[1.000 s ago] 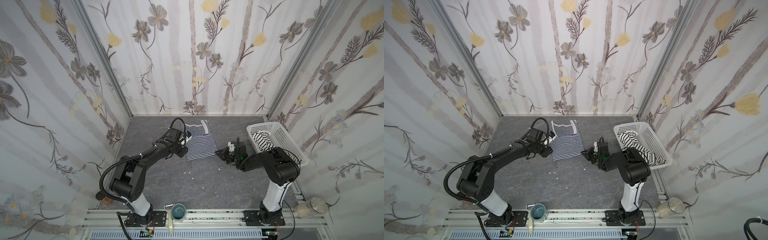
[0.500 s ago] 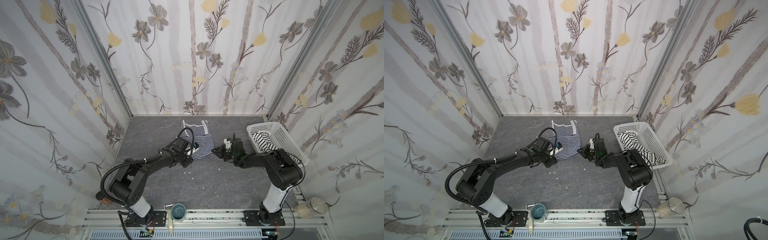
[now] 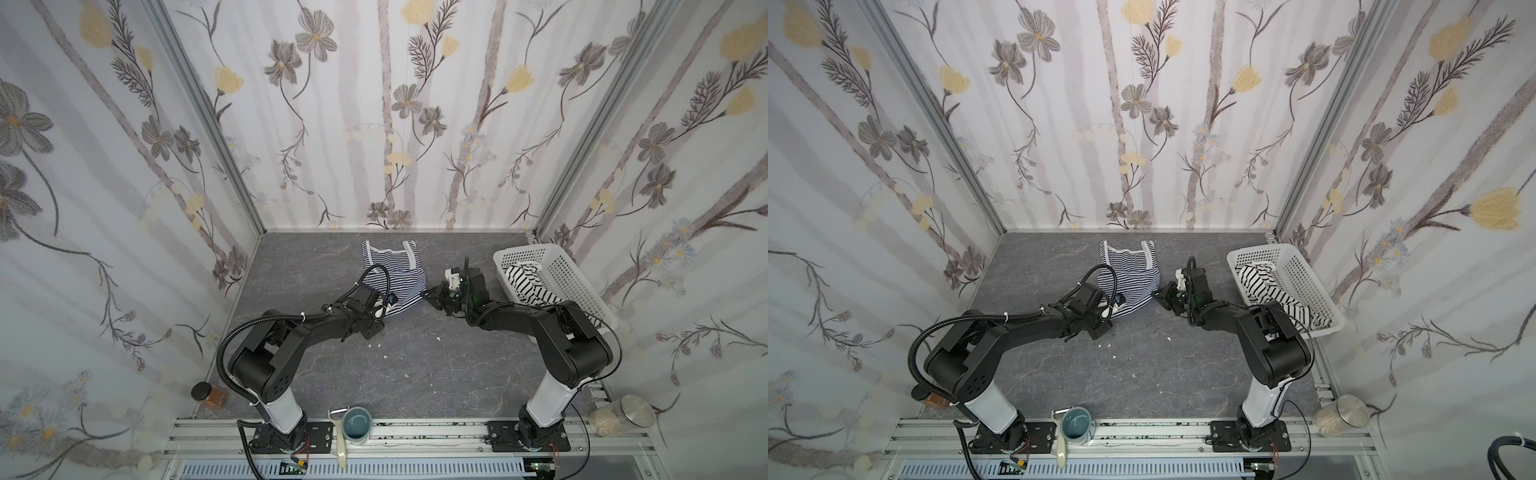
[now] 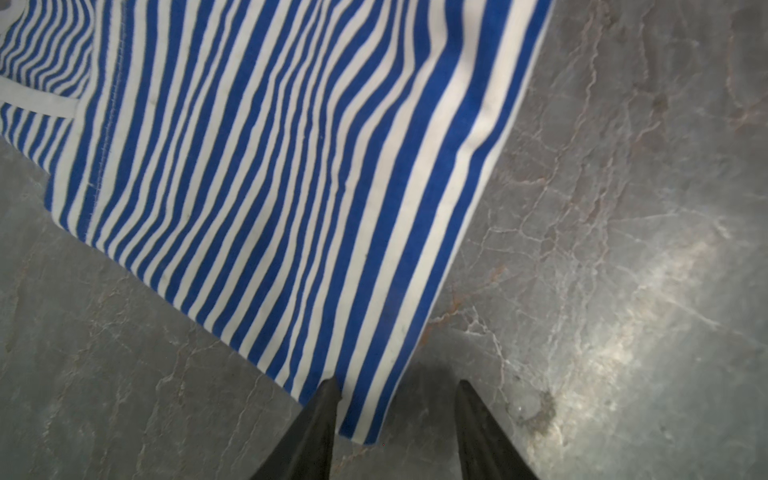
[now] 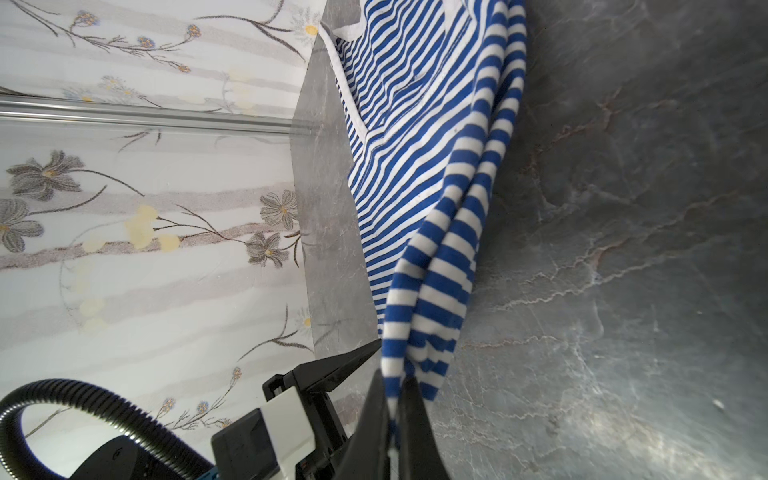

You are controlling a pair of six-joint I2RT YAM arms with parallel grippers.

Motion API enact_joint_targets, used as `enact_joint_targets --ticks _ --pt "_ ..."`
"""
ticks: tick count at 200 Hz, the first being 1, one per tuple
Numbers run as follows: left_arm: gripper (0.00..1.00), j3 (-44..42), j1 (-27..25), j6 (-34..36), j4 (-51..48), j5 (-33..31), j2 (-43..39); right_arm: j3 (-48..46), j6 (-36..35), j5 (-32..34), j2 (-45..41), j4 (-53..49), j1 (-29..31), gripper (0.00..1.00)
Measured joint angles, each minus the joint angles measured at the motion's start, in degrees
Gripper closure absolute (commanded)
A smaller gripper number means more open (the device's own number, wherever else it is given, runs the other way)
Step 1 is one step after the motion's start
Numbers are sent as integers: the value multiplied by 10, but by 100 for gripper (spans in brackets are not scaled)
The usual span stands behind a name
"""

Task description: Fold and stack the tank tops

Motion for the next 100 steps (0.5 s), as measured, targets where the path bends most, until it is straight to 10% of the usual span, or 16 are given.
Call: enact_joint_targets --ticks 100 --pt "96 -3 0 17 50 -2 21 8 -5 2 -11 -19 -2 100"
